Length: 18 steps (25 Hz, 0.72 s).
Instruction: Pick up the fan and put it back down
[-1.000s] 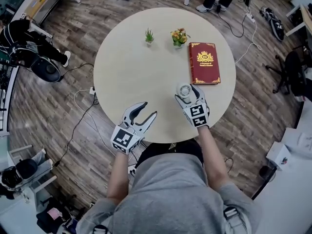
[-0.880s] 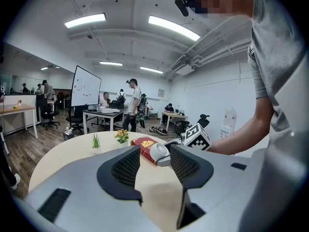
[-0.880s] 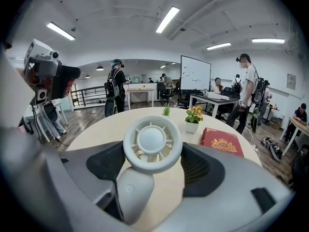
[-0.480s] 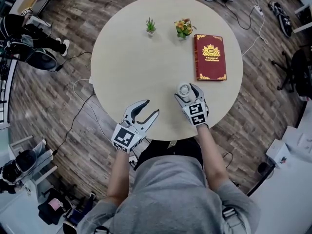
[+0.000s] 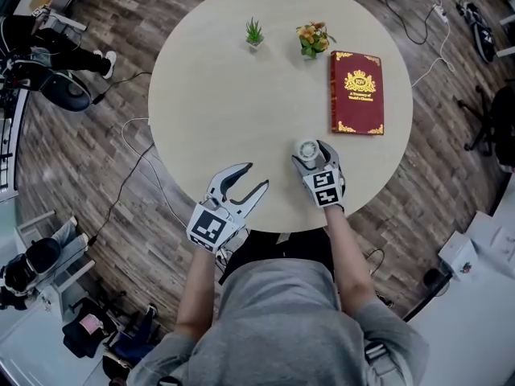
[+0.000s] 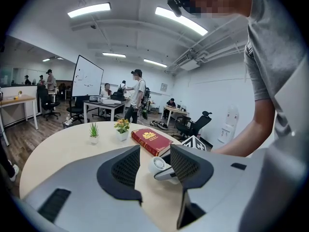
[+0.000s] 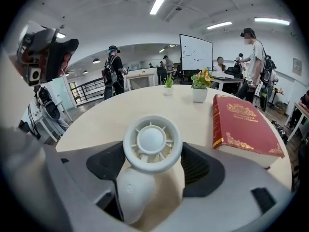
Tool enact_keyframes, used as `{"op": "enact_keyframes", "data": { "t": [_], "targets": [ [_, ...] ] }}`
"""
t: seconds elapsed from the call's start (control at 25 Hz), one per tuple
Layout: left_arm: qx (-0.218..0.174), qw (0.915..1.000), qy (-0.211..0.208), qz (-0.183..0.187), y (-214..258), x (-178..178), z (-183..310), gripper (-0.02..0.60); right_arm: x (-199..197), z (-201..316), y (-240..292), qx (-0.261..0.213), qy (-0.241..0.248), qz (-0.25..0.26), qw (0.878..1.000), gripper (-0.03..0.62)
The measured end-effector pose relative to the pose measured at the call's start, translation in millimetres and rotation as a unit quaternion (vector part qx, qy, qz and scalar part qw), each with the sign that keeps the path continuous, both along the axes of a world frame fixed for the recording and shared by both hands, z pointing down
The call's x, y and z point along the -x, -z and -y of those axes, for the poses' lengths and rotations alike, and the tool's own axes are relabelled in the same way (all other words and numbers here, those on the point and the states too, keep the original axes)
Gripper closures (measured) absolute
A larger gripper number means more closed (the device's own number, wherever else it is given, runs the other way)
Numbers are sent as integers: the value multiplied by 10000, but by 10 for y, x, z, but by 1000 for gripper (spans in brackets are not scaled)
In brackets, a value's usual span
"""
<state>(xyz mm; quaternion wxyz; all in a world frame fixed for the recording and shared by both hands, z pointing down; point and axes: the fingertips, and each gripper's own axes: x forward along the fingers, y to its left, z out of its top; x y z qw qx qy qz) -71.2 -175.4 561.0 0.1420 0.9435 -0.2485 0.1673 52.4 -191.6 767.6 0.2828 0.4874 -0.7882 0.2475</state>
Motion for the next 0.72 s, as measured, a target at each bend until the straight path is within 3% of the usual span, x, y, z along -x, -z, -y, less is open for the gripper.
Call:
{"op": "enact_keyframes", "data": {
  "t": [0.24,0.36,0.48,0.6,0.72],
  "targets": [
    [315,9995,96,35,-69,-27,31,371,26,40,-157,160,57,-71,9998,223],
    [185,9998,32,11,-117,-44,50,371,43,41,-237,262,65,-102,9996,223],
    [387,9992,80,23,-137,-51,46,371,49,44,-305,379,48,-144,9992,223],
    [288,9996,33,26,-161,-35,54,370,67,48,-350,443,68,-202,9988,223],
    [426,9991,80,40,-177,-9,52,371,71,52,-402,460,80,-292,9985,223]
  ]
}}
